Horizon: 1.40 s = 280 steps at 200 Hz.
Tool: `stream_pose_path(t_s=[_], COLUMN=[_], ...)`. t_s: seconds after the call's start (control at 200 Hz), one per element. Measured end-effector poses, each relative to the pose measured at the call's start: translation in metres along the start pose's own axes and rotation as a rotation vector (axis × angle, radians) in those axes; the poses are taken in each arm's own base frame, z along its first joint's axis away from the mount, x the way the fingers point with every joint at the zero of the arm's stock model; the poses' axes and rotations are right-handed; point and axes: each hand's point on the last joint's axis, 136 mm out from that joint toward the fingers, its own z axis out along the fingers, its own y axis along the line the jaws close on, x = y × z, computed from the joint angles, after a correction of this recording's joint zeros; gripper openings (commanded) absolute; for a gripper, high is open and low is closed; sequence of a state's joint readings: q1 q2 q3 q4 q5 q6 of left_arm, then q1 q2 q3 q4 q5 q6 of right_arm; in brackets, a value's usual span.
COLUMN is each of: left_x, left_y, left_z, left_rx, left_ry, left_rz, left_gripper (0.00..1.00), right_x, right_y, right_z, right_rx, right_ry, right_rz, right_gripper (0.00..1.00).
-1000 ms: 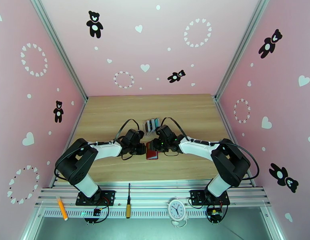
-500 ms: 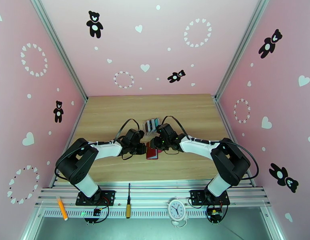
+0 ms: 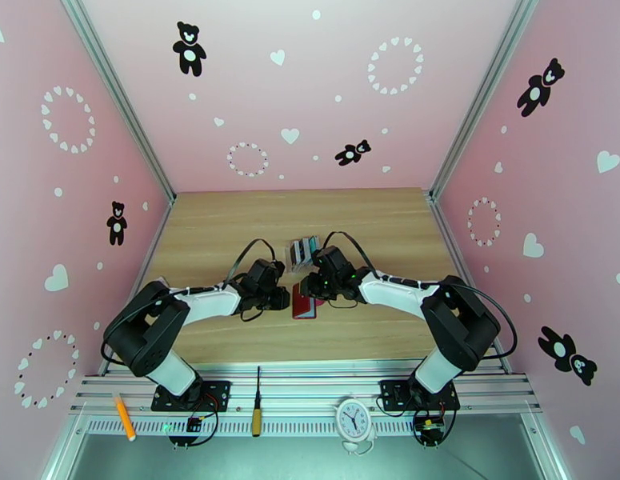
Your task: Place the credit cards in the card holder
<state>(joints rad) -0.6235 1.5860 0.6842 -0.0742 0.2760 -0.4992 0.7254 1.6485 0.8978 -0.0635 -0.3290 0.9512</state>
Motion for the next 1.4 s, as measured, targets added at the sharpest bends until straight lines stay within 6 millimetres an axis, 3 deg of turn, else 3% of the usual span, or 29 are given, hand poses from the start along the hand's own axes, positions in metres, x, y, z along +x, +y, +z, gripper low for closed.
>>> stream_pose_path(t_s=[0.235,0.345,0.646,0.936,1.191,1.402], left_x=[-0.007,0.002,0.027,0.023,0.019,0.015], left_y=[-0.021,-0.035,-0.060,-0.063,-0.082,-0.077], left_z=[-0.031,-0.039,-0.048,-0.055,-0.056,-0.051], left_rx=[0.030,0.037,0.020,-0.003,0.000,-0.041], left_ry=[-0.066,-0.066,-0.064,-0.108,-0.127,-0.133], left_rz=[0.037,0.072,0.117,0.103,0.140,0.140], left_gripper=[0.19,0.22,0.34,0.40,0.42,0.44], right_x=[-0.004,-0.007,-0.010,-0.005,-0.003,-0.002], right_y=[0.007,0.011,0.016,0.019,0.030,0.033], right_z=[0.000,0.000,0.001,0.006,0.007,0.010], right_rx=[-0.018,-0.029,-0.042,-0.041,-0.057,-0.060], right_ry=[-0.004,-0.005,-0.003,0.015,0.019,0.023], right_rz=[0.005,0.003,0.000,-0.002,-0.020,-0.017], right_gripper=[0.27,0.27,0.26,0.27,0.28,0.29])
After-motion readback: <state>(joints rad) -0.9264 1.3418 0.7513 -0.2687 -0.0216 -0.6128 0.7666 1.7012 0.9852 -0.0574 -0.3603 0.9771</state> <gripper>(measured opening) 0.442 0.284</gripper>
